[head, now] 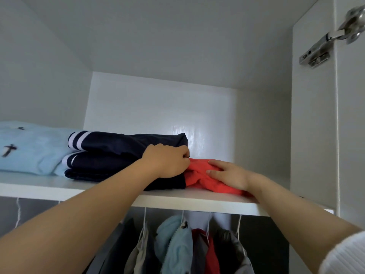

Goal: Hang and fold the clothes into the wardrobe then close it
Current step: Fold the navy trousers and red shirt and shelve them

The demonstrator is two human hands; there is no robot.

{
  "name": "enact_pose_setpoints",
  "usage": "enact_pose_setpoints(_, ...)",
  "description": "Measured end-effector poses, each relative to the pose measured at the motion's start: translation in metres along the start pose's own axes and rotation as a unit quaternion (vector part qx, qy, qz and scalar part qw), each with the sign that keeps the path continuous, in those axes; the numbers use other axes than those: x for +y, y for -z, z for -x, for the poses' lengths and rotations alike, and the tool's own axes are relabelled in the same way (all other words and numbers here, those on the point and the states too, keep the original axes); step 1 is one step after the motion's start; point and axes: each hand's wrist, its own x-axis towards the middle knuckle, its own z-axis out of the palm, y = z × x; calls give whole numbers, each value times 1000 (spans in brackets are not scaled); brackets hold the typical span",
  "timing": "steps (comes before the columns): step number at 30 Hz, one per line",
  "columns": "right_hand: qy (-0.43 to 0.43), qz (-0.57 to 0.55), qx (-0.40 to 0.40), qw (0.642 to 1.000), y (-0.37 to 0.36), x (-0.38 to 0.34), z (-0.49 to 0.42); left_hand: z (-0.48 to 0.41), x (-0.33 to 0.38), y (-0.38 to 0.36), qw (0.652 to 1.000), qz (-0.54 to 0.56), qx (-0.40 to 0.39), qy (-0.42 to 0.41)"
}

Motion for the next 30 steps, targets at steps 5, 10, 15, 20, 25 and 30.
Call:
enact_pose_setpoints(5, -13, -70, 25, 997, 25, 6, -1, -15, -8, 21, 991, 108, -46, -65)
enact_pose_setpoints(10, -32, 15, -56, 998, 14, 16, -1, -26, 26, 11, 974, -76, -163, -138)
enact_pose_setpoints(15, -35, 42, -69, 996, 20, 15, -6, -46, 31, 24, 966, 50, -247, -48)
enact_pose_setpoints(20, -37, -101, 110, 988, 36, 15, -20, -81, 40, 14, 994, 13, -106, -27)
enact_pose_setpoints(25, -45, 64, 20, 997, 22, 19, -47, -103, 46, -30, 983, -36, -182, -16)
enact_pose_setpoints(30, -54, 142, -124, 981, 12, 22, -60, -112, 48, -30, 950, 12, -311, 23)
